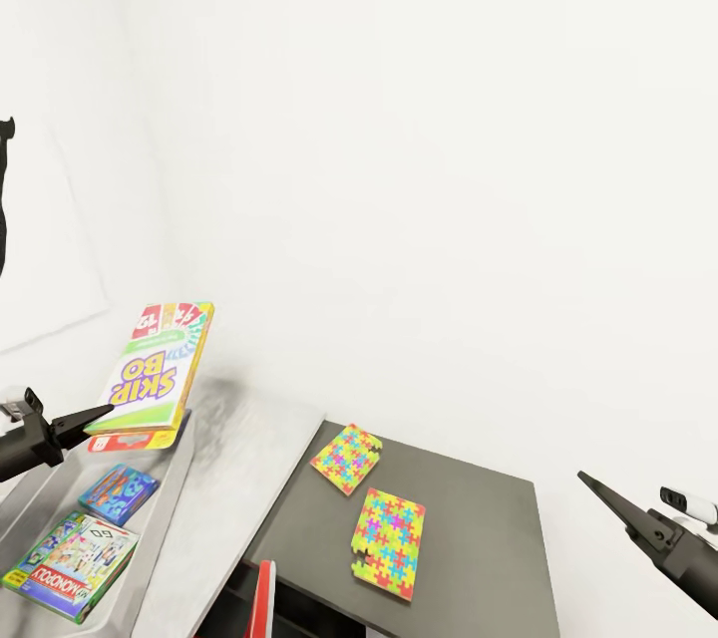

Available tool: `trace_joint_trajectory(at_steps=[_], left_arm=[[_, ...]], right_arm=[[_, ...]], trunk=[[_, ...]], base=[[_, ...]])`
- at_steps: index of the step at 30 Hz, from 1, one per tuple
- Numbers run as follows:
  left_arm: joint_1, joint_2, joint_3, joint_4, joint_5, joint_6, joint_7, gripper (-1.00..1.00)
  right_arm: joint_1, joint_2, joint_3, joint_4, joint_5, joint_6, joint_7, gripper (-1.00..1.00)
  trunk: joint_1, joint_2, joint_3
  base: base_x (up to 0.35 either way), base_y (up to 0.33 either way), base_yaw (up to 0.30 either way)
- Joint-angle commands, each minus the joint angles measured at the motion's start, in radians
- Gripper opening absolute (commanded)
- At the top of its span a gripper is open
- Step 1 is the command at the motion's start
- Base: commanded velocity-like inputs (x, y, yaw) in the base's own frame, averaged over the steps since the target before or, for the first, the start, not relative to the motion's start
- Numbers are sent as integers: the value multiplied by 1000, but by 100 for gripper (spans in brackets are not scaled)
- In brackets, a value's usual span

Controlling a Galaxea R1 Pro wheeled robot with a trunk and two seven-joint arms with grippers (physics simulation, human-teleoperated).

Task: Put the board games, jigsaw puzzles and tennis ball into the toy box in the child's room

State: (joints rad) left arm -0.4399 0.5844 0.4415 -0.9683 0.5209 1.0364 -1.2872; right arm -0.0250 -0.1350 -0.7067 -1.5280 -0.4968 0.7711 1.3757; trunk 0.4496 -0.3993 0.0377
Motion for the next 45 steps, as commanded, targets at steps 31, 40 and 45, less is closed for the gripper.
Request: trace_joint_trajectory(at_steps=[31,40,45], left_arm=[[5,73,40,4,-94,9,61,-100],[7,76,42,37,-218,7,126,-100],[6,77,43,82,-239,4,145,-100]], right_arm=[[-1,0,0,4,21,10,2,100],[-1,0,0,14,21,10,2,100],[-1,0,0,17,22,10,1,100]], trunk=[[0,-1,0],[0,-1,0],[0,-1,0]], base=[[0,0,0],[0,0,0],[0,0,0]])
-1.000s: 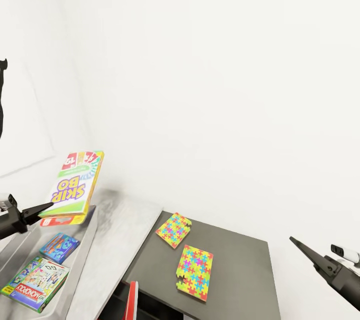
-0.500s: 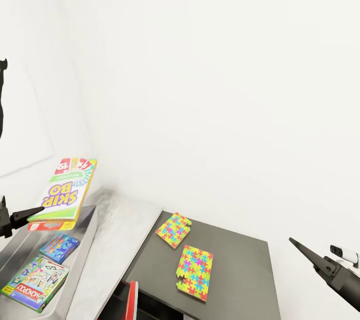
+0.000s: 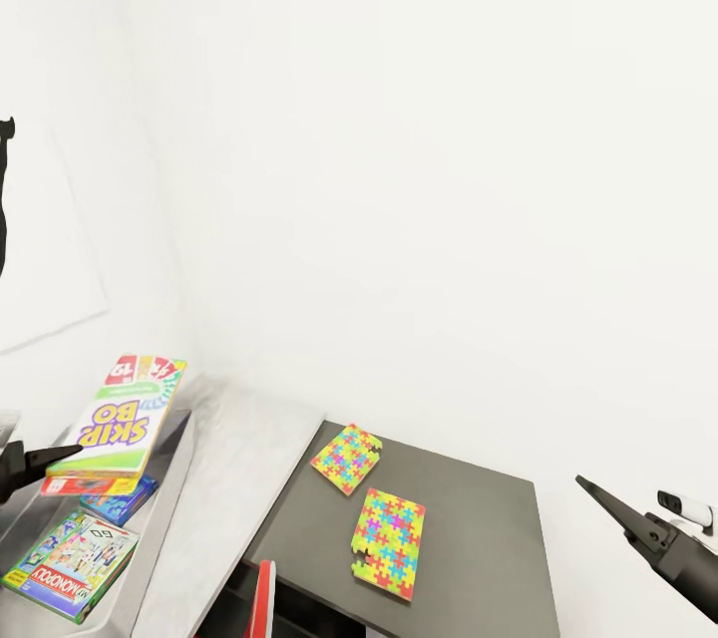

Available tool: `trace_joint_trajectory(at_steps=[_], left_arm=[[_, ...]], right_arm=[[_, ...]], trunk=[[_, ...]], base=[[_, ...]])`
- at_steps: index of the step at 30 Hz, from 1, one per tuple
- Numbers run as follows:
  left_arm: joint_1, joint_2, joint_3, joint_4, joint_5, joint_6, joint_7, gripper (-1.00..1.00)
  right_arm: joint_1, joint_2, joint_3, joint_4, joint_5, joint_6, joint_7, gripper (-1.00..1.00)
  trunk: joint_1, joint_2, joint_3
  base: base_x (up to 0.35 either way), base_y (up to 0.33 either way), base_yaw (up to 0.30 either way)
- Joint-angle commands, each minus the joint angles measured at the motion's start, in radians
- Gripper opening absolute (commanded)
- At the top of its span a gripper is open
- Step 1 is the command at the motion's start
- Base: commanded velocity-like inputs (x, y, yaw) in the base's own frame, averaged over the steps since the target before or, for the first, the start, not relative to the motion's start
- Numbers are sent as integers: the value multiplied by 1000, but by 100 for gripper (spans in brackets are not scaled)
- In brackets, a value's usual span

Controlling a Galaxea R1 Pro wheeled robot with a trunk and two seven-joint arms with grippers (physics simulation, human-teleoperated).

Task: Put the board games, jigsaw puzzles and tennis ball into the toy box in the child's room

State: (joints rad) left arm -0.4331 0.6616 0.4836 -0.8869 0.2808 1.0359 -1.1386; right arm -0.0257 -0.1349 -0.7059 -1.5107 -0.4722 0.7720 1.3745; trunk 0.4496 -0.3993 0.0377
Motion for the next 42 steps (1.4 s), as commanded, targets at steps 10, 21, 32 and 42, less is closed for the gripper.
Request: trace_joint_trajectory(at_steps=[10,21,32,42], left_arm=[[-1,11,2,45,-15,4,77,-100],[-2,49,27,109,-17,3,150,-100],[-3,49,25,112,-17,1,251,-100],[-3,43,21,112,-19,-10,306,-100]], right_arm=[[0,1,0,1,-2,8,1,100],[0,1,0,2,-2,8,0,100],[0,1,-1,0,2,9,0,100],[0,0,-1,0,-1,9,0,100]], trunk=[[0,-1,0],[0,-1,0],[0,-1,-1],[0,-1,-14]], base=[[0,0,0],[0,0,0],[0,0,0],[0,0,0]])
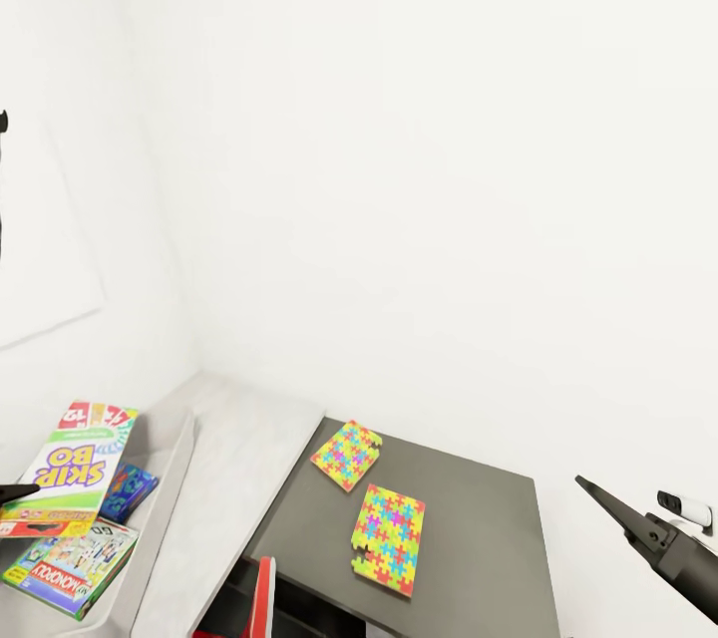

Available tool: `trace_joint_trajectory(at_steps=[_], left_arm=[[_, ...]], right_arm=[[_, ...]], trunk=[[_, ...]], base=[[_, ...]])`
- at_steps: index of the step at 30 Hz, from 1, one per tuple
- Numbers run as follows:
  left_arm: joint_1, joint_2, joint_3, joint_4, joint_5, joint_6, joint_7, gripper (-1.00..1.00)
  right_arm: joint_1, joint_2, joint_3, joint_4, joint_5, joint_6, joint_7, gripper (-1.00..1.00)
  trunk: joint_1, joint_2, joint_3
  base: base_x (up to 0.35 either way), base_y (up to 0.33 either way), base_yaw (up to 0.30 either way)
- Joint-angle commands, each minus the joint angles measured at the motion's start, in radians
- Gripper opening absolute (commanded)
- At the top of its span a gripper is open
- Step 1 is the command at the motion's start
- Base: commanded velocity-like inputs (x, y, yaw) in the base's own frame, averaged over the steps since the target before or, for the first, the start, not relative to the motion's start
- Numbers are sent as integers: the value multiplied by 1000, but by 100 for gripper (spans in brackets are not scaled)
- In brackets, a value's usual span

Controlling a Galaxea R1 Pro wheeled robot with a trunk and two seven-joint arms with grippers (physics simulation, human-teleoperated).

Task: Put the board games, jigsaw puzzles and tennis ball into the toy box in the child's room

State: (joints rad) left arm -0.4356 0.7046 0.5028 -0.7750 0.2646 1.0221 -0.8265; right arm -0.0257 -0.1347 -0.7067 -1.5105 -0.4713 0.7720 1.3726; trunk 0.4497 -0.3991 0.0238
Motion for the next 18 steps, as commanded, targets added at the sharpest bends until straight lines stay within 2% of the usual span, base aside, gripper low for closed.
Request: trace_joint_trajectory(at_steps=[1,9,18], left_arm=[[-1,-1,2,0,-3,3,-3,-100],[-2,-3,2,0,-4,2,12,-100],[-2,-31,-1,-1,-5,1,13,-100]], right_arm=[[0,0,-1,0,-2,9,2,100],[0,0,-1,0,-2,9,2,100],[0,0,0,0,-1,10,3,100]], trunk=[[0,-1,-2],[0,-1,-15],[0,-1,-30]], base=[[0,0,0],[0,0,0],[0,0,0]])
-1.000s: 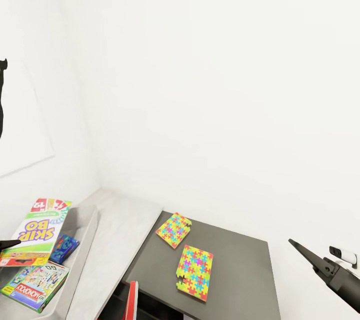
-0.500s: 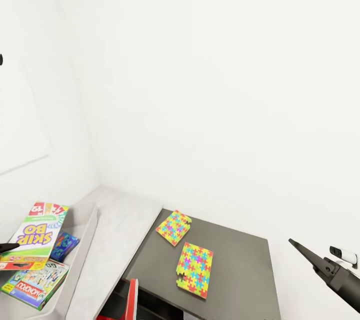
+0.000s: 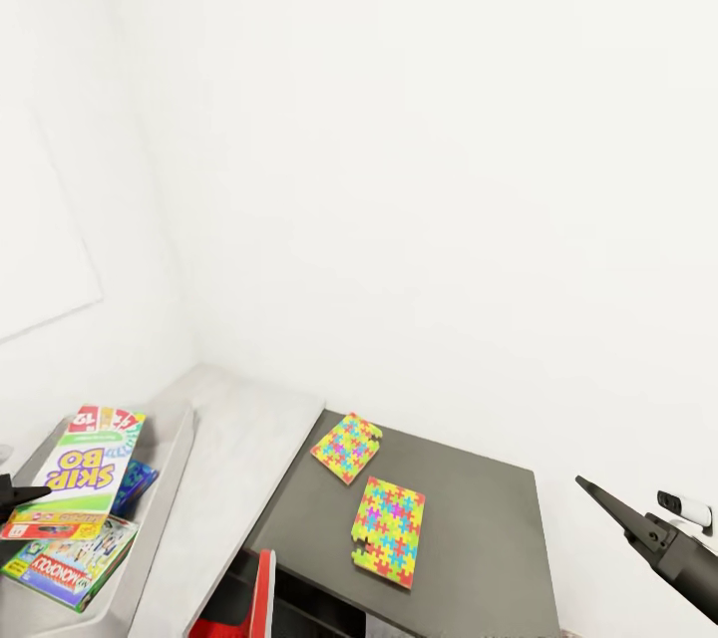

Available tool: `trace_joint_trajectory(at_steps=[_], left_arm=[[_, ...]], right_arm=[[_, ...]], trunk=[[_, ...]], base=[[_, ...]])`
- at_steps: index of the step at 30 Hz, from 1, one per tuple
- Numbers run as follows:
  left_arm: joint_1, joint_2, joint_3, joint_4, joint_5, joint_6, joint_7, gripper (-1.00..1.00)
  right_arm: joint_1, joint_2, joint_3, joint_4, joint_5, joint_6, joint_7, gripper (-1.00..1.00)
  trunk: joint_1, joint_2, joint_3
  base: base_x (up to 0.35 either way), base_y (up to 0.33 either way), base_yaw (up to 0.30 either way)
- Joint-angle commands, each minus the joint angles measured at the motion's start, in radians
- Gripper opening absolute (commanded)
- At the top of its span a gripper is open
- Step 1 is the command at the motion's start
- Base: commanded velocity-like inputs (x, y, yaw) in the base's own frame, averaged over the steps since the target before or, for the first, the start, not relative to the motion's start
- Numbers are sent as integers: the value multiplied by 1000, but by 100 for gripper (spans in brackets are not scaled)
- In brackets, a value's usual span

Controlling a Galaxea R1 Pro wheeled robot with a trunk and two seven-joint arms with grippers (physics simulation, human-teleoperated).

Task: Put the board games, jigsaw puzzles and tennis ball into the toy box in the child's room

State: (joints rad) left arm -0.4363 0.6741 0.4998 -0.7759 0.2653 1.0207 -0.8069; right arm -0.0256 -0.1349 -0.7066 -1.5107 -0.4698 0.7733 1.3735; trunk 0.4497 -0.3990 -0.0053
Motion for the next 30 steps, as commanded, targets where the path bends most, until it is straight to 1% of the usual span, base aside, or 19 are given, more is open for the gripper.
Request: trace_joint_trajectory(at_steps=[1,4,9,12,14,18,21,30], left_arm=[[-1,-1,2,0,-5,3,-6,-100],[-1,-7,2,0,-5,3,-6,-100],[-1,-26,0,-1,-7,2,-3,-100],[-2,-31,0,-2,-6,1,7,-100],[-2,-33,0,-3,-5,1,22,-100],[-5,-45,0,-3,-5,1,58,-100],[-7,-49,0,-3,-5,1,68,-100],[-7,-51,0,-5,-5,0,73,-100]], right_arm=[[0,0,-1,0,-2,9,2,100],[0,0,-1,0,-2,9,2,100],[0,0,0,0,-1,9,2,100],[0,0,0,0,-1,9,2,100],[0,0,0,0,-1,9,2,100],[0,0,1,0,-1,9,2,100],[0,0,1,0,-1,9,2,100],[0,0,1,0,-1,9,2,100]], trunk=[[0,-1,-2],[0,-1,-7],[0,-1,-15],[0,-1,-20],[0,-1,-23],[0,-1,-30],[0,-1,-35],[0,-1,-50]], base=[[0,0,0],[0,0,0],[0,0,0],[0,0,0],[0,0,0],[0,0,0],[0,0,0],[0,0,0]])
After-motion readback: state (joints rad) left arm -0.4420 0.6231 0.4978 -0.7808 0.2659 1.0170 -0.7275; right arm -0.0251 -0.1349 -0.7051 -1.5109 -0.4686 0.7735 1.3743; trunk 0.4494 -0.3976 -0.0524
